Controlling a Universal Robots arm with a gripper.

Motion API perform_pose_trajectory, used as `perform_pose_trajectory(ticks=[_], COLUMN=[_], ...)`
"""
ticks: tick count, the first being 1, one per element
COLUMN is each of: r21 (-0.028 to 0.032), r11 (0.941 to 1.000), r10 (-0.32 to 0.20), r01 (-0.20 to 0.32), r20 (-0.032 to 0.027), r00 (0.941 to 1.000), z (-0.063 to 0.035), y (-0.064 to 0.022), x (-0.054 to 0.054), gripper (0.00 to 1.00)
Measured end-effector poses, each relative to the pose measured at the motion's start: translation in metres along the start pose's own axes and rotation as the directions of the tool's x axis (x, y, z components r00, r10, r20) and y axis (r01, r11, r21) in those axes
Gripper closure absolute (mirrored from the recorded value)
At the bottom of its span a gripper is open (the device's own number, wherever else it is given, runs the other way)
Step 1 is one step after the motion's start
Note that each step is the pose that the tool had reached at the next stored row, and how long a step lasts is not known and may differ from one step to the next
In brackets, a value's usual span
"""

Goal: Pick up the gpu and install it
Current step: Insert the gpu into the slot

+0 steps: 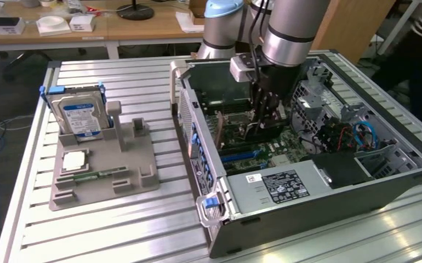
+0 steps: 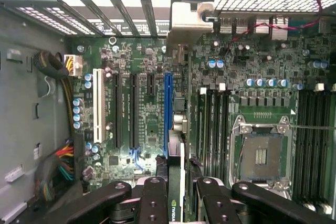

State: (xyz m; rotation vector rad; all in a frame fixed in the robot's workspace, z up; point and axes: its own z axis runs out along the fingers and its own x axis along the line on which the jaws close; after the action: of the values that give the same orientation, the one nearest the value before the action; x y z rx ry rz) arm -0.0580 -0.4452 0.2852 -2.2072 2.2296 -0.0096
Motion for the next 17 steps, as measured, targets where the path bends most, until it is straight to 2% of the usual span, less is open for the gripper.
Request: perform_pose_trajectory(ticks=[2,6,8,11,13,17], r21=[0.0010,0.0173,0.0193,0.0260,0.0281,0.0282], r11=[1.0000,0.9999,0.9998,0.9997,0.9996,0.9996], r10=[0.000,-0.001,-0.001,-0.001,-0.001,-0.002], r01=[0.000,0.001,0.001,0.001,0.001,0.002], r20=[0.0000,0.0002,0.0002,0.0003,0.0003,0.0002], r00=[1.0000,1.0000,1.0000,1.0000,1.0000,1.0000], z=[0.0025,0.0048,0.0048,0.0049,0.0051,0.0060], y=[0.0006,0.0034,0.0050,0.0068,0.0074,0.0077], x=[0.0002,0.0003,0.0003,0.0005,0.0006,0.0023], gripper=[0.74,0.74,0.74,0.74,0.74,0.74])
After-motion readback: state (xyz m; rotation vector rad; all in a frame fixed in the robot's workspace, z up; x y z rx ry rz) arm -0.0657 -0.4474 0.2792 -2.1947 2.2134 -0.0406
